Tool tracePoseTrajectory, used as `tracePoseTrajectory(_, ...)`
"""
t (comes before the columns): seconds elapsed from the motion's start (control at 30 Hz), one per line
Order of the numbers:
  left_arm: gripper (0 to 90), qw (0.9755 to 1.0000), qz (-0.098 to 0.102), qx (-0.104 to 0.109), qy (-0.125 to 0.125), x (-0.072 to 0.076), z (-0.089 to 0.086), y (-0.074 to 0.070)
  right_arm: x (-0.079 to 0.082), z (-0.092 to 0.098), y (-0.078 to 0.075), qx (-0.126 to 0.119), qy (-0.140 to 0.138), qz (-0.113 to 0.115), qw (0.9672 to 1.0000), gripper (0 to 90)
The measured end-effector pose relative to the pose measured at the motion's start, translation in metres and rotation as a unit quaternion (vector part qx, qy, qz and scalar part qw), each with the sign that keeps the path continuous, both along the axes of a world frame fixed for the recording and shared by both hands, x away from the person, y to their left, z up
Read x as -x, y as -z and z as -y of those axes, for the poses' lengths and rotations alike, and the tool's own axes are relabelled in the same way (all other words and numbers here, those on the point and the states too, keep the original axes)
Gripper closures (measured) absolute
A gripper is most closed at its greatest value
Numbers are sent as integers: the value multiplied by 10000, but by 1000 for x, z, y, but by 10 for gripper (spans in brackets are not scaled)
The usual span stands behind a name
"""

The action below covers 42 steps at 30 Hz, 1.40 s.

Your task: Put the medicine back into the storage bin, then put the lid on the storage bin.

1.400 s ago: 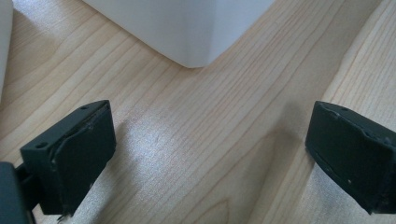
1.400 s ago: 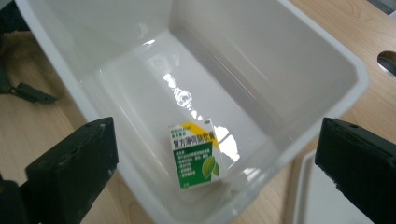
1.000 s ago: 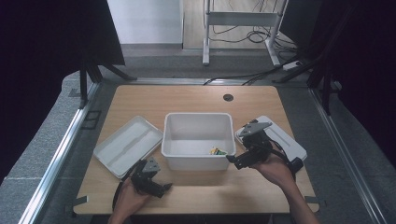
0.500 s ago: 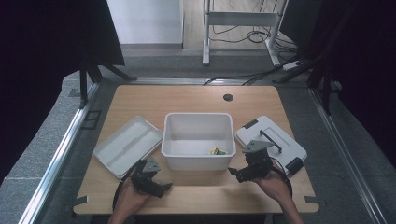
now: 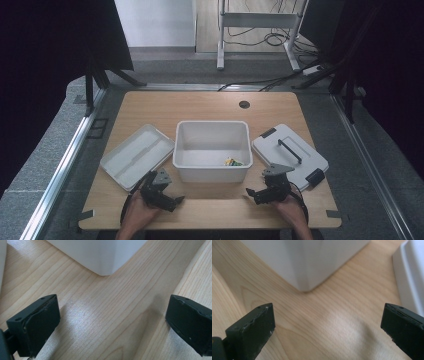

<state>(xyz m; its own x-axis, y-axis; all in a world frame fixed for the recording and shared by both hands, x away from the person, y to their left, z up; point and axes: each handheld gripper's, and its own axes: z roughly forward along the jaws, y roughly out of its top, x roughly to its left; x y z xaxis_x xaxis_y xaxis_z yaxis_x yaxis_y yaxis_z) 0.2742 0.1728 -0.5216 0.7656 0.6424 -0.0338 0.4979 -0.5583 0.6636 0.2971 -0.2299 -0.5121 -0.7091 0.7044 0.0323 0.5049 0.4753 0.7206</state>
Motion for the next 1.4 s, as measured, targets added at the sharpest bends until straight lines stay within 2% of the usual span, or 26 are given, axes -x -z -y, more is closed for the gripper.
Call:
tracePoseTrajectory(0.1,0,10000,8,7,2,0,0,0,0,2,7,117,57,-113,9999,0)
tracePoseTrajectory(0.2,0,10000,-39,-54,26,0,1,-2,1,1,8,242,85,-37,9997,0)
tracePoseTrajectory(0.33,0,9999,-28,-122,52,-2,-2,-7,1,1,8,235,94,-41,9997,0)
tracePoseTrajectory(0.57,2,9998,-10,-89,-158,-6,-21,-21,1,1,8,231,91,-40,9997,0)
tracePoseTrajectory(0.63,7,9997,7,-117,-215,-8,-27,-25,1,1,8,230,93,-41,9997,0)
tracePoseTrajectory(0.7,7,9994,23,-232,-245,-11,-33,-31,1,1,8,231,93,-40,9997,0)
tracePoseTrajectory(0.73,7,9993,27,-248,-272,-13,-37,-34,1,1,8,235,95,-40,9997,0)
tracePoseTrajectory(0.8,7,9993,17,-138,-349,-17,-44,-39,1,1,8,230,93,-40,9997,0)
tracePoseTrajectory(1.0,0,9986,9,-113,-526,-30,-65,-53,1,1,8,230,90,-44,9997,0)
tracePoseTrajectory(1.13,12,9976,75,-209,-659,-41,-77,-58,1,1,8,231,90,-43,9997,0)
tracePoseTrajectory(1.23,56,9963,120,-300,-794,-51,-87,-60,1,1,8,229,93,-40,9997,0)
tracePoseTrajectory(1.4,191,9944,78,-304,-1007,-72,-103,-59,1,1,8,227,92,-40,9997,0)
